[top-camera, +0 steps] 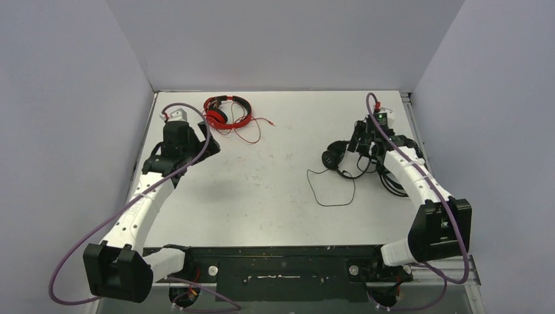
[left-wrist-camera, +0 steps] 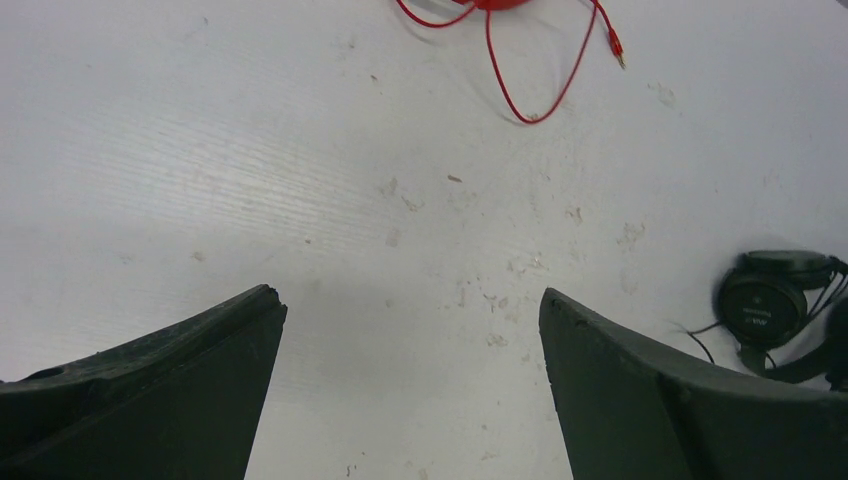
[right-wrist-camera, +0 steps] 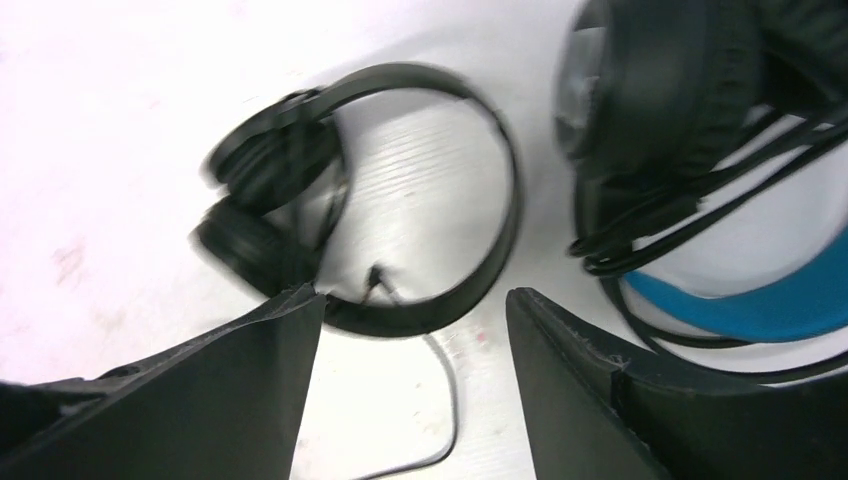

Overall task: Wrap the headphones
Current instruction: Place the headphones at the center of the board, then pick up the headphones from the center of the board.

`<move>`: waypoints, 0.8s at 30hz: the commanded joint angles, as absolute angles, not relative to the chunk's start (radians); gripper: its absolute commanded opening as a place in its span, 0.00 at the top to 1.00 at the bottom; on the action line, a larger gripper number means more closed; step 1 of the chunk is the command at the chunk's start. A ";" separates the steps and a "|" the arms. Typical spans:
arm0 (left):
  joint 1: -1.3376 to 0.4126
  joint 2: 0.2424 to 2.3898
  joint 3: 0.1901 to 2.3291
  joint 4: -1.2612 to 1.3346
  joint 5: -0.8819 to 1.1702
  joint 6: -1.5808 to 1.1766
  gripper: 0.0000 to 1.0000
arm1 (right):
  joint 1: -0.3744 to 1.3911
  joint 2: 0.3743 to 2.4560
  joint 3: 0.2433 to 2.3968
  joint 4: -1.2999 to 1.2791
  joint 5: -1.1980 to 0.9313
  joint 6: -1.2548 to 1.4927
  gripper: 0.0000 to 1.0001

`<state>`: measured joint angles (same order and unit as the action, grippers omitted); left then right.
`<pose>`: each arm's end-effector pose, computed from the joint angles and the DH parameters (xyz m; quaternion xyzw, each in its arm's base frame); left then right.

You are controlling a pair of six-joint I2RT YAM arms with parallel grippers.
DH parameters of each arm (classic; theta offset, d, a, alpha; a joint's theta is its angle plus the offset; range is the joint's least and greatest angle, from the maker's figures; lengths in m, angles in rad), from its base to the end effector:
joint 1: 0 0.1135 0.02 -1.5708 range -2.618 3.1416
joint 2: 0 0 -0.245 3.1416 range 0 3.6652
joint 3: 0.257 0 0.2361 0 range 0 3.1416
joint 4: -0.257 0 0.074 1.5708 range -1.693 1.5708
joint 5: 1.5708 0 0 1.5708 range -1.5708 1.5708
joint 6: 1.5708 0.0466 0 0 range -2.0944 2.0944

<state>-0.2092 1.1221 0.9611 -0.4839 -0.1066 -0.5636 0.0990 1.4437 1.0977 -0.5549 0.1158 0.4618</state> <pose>0.2406 -0.0460 0.2845 -0.1809 0.8753 -0.1239 0.4310 0.2979 0.0242 0.2412 0.1888 0.9239 0.0383 0.3305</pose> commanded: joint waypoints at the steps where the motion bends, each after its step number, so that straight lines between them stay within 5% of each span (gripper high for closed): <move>1: -0.105 1.201 1.048 -0.461 -0.076 -0.608 0.03 | 0.220 1.344 1.121 -0.530 0.113 0.430 0.30; 13: -0.112 1.210 0.972 -0.311 0.000 -0.600 0.03 | 0.276 1.295 1.054 -0.533 0.173 0.417 0.23; 24: -0.677 1.135 0.798 -0.110 -0.190 -0.704 0.07 | 0.094 1.345 0.950 -0.448 0.160 0.504 0.30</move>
